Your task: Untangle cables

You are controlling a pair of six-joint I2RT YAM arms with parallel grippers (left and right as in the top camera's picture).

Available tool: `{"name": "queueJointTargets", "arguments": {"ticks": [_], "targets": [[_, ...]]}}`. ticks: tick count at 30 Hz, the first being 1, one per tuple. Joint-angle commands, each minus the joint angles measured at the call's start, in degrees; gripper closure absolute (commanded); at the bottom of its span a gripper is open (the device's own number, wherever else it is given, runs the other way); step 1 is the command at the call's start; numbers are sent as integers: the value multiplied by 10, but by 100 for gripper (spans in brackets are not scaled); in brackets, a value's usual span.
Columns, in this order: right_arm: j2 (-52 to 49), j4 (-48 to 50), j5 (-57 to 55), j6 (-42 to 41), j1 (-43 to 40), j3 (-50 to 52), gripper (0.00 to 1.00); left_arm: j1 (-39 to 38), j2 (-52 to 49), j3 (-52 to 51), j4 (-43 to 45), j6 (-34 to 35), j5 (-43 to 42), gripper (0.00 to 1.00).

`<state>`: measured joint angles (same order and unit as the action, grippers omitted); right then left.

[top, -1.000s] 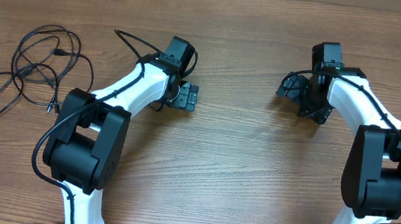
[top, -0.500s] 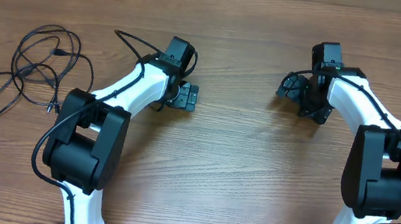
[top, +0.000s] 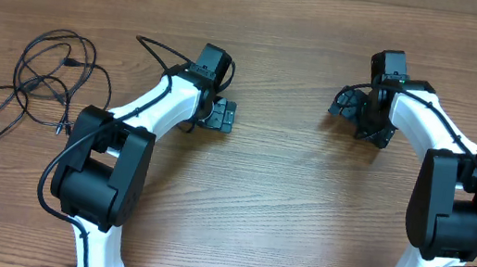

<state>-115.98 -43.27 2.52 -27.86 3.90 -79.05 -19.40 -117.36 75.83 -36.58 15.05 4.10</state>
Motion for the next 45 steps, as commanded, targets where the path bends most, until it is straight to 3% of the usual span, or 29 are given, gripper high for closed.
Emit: {"name": "queueJointTargets", "arguments": {"ticks": [1, 15, 29, 45], "targets": [[17, 2, -3, 0, 2, 3, 0, 7, -97, -68, -10, 3, 24, 0], [17, 2, -3, 0, 2, 3, 0, 7, -81, -68, -6, 4, 32, 0], [17, 2, -3, 0, 2, 3, 0, 6, 101, -68, -6, 4, 32, 0], [17, 2, -3, 0, 2, 3, 0, 6, 217, -68, -6, 4, 32, 0]]}}
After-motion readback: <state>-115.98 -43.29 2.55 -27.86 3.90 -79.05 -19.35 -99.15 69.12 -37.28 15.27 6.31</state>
